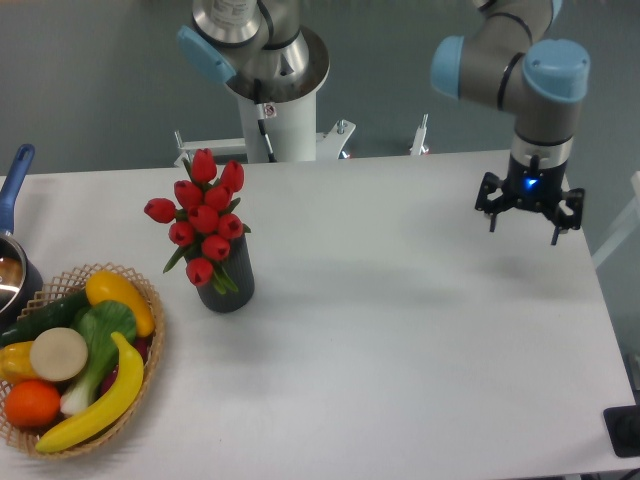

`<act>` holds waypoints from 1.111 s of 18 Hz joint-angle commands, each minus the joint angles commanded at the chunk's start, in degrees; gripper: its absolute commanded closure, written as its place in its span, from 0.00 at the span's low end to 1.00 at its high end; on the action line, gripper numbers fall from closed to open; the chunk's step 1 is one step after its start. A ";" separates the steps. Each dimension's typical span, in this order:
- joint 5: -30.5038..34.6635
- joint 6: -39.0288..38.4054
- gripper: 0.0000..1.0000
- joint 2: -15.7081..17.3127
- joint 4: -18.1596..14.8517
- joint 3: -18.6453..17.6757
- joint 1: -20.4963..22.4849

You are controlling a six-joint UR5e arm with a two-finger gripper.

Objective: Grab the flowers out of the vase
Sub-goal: 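Move the open gripper across the table toward the red tulips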

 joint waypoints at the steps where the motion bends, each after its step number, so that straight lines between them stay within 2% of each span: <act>1: -0.17 -0.62 0.00 0.09 0.00 0.17 -0.09; 5: -0.44 -1.59 0.00 1.06 0.00 0.18 -2.11; 9: -1.05 -5.71 0.00 1.23 0.00 0.44 -3.60; 14: -2.37 -7.92 0.00 1.76 0.88 -0.61 -4.84; 20: -13.51 -8.01 0.00 3.52 1.58 -3.07 -7.82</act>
